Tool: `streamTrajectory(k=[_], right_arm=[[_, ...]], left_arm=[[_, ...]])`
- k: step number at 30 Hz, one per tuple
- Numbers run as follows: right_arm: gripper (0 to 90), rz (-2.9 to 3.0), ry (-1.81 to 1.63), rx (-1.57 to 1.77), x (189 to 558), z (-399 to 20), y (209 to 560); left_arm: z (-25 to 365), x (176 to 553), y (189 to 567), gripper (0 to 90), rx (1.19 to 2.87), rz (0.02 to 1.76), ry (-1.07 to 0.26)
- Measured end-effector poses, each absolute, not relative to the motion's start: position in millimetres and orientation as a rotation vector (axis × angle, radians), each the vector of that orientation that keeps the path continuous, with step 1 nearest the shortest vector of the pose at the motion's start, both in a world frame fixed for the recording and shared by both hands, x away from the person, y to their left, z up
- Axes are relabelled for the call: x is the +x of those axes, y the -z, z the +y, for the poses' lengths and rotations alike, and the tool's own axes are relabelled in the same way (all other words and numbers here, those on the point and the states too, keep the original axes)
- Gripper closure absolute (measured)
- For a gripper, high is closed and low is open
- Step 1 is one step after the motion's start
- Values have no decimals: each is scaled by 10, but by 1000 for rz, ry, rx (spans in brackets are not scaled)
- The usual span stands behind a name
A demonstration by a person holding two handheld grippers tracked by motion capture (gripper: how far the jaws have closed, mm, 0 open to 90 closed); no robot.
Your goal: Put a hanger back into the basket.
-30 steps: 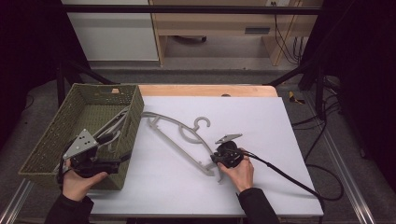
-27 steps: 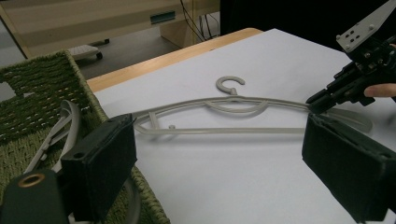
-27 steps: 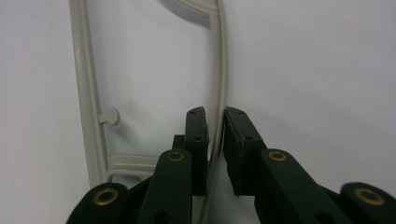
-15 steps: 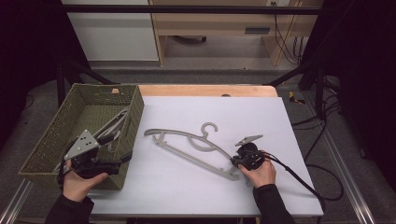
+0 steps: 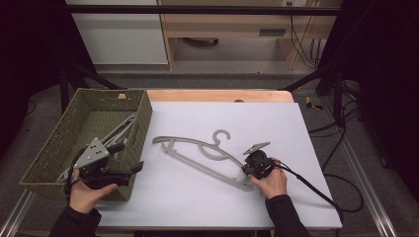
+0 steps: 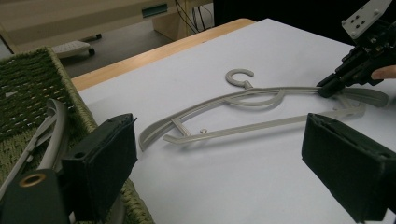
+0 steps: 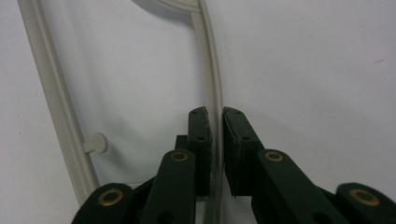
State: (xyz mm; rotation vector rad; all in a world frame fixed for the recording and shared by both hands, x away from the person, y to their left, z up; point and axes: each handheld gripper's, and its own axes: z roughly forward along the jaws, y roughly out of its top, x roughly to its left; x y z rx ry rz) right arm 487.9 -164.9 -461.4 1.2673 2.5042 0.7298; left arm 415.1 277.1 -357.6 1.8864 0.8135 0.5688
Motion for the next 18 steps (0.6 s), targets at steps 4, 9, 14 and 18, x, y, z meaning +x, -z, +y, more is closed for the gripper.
streamTrajectory(k=[4,9,14,18], right_arm=[[824,2521,-735,1301,4908,-1667,4603],[827,2515,-828,1344,4910,-1689,4568],[829,2504,-914,1302,4871,-1754,4454],[829,2531,-923,1291,4858,-1772,4424]], left_arm=[[2749,4148,3581,98,1898,805,-567],[2746,4135,3569,100,1898,798,-566],[2744,4124,3555,102,1899,794,-570],[2719,4123,3566,103,1908,787,-565]])
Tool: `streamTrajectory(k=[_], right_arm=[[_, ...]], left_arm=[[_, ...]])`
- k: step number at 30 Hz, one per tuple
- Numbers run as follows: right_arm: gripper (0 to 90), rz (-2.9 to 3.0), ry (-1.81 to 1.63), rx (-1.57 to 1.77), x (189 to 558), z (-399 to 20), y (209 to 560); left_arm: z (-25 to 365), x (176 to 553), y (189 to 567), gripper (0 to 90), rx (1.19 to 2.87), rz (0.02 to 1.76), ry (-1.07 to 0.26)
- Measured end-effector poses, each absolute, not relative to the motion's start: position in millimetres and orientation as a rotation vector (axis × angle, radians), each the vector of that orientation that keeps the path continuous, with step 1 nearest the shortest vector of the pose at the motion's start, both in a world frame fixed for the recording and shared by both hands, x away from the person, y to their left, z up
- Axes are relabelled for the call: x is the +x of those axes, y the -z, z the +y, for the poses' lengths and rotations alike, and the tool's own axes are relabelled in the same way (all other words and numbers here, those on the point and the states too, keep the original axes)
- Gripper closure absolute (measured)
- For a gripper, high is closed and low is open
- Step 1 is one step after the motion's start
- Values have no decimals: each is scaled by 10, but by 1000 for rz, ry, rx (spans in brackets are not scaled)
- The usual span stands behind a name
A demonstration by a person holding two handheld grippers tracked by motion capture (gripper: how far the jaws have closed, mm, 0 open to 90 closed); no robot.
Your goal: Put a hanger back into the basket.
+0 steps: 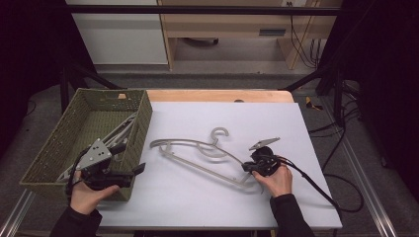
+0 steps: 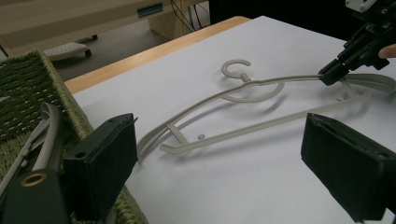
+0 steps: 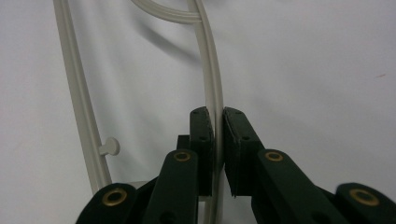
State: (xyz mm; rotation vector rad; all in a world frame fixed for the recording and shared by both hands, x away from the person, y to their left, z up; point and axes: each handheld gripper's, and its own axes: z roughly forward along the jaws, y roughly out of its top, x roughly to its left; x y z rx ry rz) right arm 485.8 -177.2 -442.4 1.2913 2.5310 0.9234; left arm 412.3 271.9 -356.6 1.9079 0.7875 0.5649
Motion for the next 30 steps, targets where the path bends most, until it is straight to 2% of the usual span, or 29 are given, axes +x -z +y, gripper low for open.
streamTrajectory(k=[12,14,21,27,30], right_arm=[[821,2591,-772,1268,4835,-1990,4592],[767,2587,-761,1236,4838,-1982,4582],[709,2543,-771,1156,4919,-1797,4566],[738,2551,-741,1125,5017,-1682,4624],[791,2554,-738,1166,5018,-1664,4618]], left_arm=[[2667,4107,3580,104,1926,772,-559],[2668,4110,3581,104,1926,772,-560],[2652,4120,3594,104,1935,770,-556],[2653,4125,3598,104,1935,772,-554],[2645,4128,3603,105,1935,773,-551]])
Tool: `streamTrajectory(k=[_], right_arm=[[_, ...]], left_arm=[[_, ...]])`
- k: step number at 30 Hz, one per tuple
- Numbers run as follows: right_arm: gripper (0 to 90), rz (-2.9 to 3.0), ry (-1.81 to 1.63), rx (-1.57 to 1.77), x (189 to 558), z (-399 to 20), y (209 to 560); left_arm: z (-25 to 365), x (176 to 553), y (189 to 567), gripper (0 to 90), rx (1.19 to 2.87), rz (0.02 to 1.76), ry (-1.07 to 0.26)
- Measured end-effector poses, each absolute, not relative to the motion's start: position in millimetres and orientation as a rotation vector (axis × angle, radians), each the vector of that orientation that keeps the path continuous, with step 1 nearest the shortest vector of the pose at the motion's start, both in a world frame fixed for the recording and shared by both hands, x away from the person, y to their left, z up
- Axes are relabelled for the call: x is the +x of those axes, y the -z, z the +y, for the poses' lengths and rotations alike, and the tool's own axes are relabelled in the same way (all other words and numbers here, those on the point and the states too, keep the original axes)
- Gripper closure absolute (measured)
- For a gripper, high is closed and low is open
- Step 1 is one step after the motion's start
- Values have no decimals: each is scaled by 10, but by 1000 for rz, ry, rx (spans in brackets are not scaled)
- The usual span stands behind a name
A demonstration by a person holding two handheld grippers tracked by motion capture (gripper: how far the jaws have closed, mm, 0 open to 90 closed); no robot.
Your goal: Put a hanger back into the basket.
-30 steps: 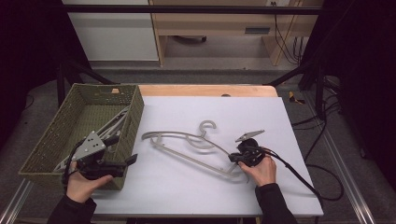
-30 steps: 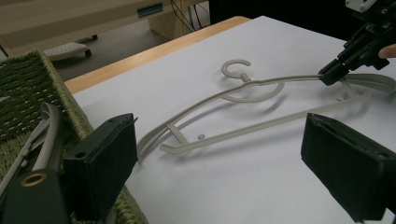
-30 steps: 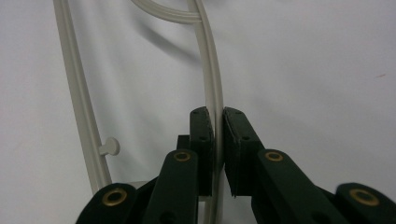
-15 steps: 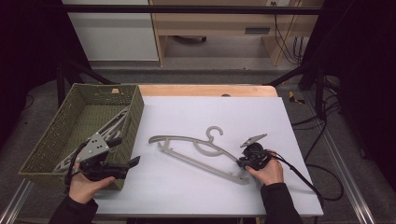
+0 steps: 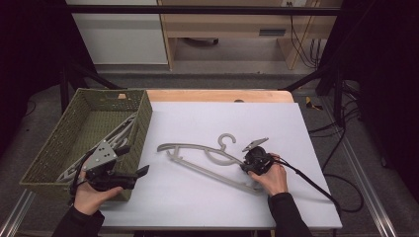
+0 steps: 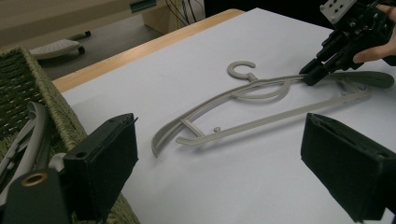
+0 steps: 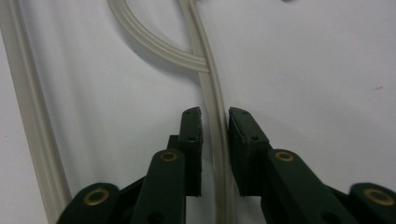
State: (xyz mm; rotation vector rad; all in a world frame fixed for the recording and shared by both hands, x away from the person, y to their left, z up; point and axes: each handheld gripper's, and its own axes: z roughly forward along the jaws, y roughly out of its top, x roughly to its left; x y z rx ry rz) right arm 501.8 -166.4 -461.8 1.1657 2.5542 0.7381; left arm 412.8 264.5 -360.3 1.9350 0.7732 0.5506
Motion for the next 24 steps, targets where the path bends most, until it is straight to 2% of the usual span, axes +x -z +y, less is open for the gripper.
streamTrajectory(k=[12,24], right_arm=[[825,2574,-804,1235,5021,-1697,4565],[825,2640,-969,1112,4793,-1764,4316]], left_arm=[[2654,4126,3603,105,1939,771,-552],[2601,4109,3587,108,1960,759,-547]])
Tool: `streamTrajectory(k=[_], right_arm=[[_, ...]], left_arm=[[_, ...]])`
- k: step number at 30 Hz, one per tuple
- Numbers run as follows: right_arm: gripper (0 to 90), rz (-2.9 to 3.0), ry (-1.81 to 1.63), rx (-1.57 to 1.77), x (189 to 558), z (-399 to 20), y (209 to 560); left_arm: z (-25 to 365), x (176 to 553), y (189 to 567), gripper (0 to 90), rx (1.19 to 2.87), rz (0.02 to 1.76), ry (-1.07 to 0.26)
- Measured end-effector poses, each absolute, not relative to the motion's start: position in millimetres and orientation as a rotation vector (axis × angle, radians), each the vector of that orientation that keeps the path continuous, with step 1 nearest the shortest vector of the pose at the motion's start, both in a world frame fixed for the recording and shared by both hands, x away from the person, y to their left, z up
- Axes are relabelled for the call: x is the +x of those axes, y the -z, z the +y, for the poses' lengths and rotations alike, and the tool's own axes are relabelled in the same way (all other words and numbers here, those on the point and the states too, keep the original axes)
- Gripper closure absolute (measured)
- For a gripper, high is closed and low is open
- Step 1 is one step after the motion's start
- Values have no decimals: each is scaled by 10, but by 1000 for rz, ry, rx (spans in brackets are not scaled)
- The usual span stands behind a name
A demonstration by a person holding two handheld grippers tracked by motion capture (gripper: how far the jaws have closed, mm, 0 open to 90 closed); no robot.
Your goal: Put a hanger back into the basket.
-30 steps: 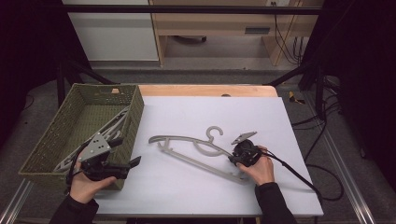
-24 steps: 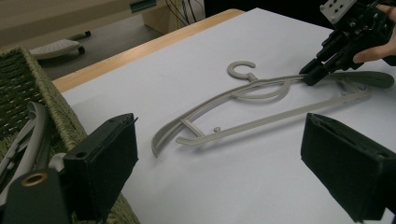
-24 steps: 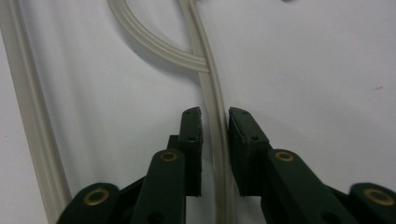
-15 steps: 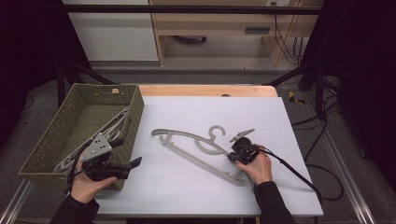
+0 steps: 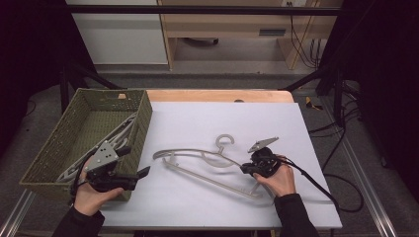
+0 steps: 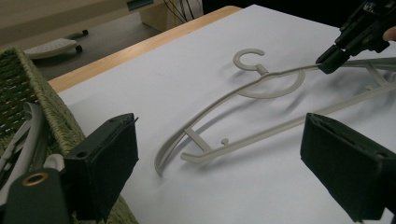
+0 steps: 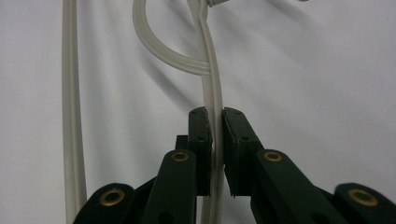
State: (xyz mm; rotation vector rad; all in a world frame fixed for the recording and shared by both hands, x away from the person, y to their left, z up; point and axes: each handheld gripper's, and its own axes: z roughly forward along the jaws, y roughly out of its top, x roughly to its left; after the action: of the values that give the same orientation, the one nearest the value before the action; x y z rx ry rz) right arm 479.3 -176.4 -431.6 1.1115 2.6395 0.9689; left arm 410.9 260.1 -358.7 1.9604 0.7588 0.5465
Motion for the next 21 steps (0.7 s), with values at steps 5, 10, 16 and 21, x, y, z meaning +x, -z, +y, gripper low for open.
streamTrajectory(k=[5,10,16,21], right_arm=[[825,2673,-1006,1030,4725,-1735,4259],[824,2710,-1024,978,4676,-1693,4233],[824,2737,-1020,933,4657,-1680,4239],[823,2740,-1025,910,4639,-1692,4222]], left_arm=[[2433,4148,3594,118,2032,734,-522],[2194,4265,3686,127,2156,682,-477],[1906,4393,3821,149,2263,646,-436],[1692,4538,3963,178,2337,623,-394]])
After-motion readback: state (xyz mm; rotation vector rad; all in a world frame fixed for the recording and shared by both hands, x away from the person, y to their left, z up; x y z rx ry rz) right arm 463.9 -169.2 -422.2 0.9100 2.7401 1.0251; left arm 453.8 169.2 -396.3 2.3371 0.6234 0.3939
